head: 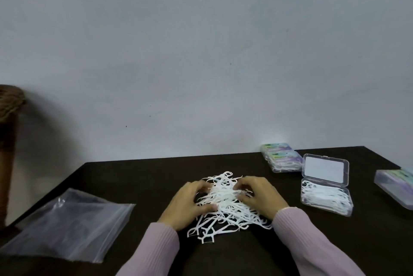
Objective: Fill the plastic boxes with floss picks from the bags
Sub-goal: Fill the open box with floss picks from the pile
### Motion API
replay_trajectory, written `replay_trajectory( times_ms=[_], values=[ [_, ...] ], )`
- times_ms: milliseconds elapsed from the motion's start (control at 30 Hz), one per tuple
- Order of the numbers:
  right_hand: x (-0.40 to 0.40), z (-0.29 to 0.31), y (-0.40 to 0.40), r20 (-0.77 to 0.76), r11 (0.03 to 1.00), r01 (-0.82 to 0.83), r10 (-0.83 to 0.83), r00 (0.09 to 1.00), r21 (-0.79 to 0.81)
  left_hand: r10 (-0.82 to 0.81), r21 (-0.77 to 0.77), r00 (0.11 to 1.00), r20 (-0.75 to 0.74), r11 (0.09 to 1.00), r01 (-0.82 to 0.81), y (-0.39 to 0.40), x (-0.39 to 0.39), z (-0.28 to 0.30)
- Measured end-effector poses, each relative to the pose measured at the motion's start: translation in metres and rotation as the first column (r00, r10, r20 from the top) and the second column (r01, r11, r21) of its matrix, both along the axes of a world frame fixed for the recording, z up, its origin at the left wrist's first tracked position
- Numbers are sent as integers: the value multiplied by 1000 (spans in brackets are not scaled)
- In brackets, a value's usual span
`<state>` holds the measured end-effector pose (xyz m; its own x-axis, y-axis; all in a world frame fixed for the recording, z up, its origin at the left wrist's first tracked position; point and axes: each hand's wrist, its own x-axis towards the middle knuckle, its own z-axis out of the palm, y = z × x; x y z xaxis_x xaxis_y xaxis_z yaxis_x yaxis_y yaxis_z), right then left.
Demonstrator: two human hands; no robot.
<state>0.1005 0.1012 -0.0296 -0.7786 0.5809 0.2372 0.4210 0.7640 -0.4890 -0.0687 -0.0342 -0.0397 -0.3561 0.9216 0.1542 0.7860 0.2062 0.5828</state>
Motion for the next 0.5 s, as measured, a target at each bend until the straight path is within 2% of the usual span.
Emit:
replay_trajectory(
  times_ms=[167, 367, 500],
  values=[
    [2, 1, 1, -71, 1000, 3, -3, 997, -4, -11, 128, 999, 37, 992, 7, 0, 4, -1],
    [2, -1, 1, -104, 998, -44, 48, 993, 37, 15, 183, 996, 88, 983, -31, 0, 11, 1],
    [3, -2, 5, -162, 998, -47, 41, 986, -30, 19, 211, 996, 82, 977, -36, 0, 12, 1]
  ],
)
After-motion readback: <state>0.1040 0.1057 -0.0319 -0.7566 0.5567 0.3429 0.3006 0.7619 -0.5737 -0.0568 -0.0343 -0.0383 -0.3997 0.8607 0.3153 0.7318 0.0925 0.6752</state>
